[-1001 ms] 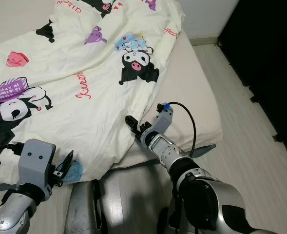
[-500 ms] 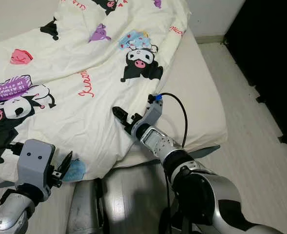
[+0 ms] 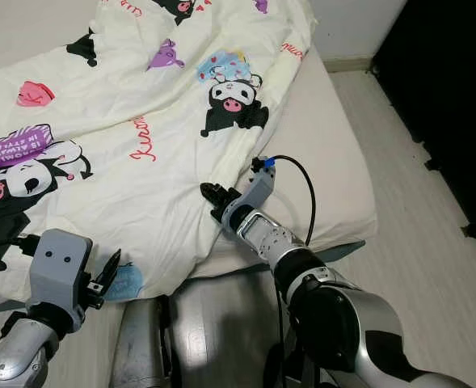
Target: Clean up the room
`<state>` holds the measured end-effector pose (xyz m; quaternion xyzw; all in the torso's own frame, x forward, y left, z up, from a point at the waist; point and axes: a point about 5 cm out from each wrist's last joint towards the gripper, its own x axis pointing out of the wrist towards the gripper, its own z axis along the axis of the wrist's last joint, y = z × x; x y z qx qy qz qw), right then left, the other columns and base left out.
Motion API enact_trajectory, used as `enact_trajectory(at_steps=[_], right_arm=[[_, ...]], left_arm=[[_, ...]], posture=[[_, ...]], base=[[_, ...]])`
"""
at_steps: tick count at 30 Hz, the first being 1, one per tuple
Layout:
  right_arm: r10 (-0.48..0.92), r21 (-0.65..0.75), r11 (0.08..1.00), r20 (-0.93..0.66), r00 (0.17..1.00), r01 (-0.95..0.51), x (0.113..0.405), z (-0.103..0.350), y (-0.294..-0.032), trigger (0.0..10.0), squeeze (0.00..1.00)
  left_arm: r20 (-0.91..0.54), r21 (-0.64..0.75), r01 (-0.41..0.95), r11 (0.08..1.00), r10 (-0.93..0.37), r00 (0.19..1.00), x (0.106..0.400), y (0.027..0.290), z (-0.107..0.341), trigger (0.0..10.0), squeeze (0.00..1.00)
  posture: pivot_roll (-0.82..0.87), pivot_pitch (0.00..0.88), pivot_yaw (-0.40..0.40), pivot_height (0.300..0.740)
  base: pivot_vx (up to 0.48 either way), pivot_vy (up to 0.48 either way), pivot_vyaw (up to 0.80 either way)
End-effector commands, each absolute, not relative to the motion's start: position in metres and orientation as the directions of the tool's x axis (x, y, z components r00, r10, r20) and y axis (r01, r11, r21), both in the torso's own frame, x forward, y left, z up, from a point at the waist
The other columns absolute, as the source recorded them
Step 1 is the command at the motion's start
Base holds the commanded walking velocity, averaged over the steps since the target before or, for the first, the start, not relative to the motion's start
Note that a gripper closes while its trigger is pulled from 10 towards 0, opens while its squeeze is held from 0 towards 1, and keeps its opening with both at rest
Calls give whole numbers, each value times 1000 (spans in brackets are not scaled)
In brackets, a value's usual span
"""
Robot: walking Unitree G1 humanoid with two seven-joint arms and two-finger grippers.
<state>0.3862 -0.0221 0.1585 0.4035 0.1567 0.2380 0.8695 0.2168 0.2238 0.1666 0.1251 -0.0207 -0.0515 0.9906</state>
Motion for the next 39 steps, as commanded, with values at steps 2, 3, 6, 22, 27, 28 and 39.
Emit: enact_trajectory(at_steps=[2, 3, 6, 22, 27, 28, 39], right_arm=[[537, 799, 553, -124, 835, -237, 380, 141, -24, 0, 0], [520, 800, 558, -129, 844, -222, 380, 138, -30, 0, 0], [493, 808, 556, -130, 860, -196, 381, 134, -40, 0, 0], [336, 754, 649, -160, 928, -105, 383, 114, -109, 0, 0], [279, 724, 684, -154, 948, -84, 384, 115, -133, 0, 0], [262, 721, 689, -155, 953, -73, 384, 115, -141, 0, 0], [310, 597, 794, -234, 921, -115, 373, 103, -173, 0, 0]], left_arm=[[-5, 234, 93, 968, -94, 996, 217, 224, 156, 10000, 0], [4, 224, 85, 971, -88, 996, 221, 224, 155, 10000, 0], [16, 211, 70, 975, -75, 997, 226, 224, 153, 10000, 0], [63, 145, 109, 983, -119, 991, 251, 210, 149, 10000, 0], [67, 133, 132, 982, -142, 988, 248, 207, 150, 10000, 0], [69, 132, 132, 982, -142, 988, 248, 208, 151, 10000, 0], [76, 130, 134, 982, -144, 987, 247, 211, 150, 10000, 0]], posture=[[315, 432, -60, 522], [295, 420, -62, 522], [274, 404, -63, 522], [177, 316, -56, 522], [184, 312, -58, 522], [186, 310, -58, 522], [179, 305, -64, 522]], base=[[0, 0, 0], [0, 0, 0], [0, 0, 0], [0, 0, 0], [0, 0, 0], [0, 0, 0], [0, 0, 0]])
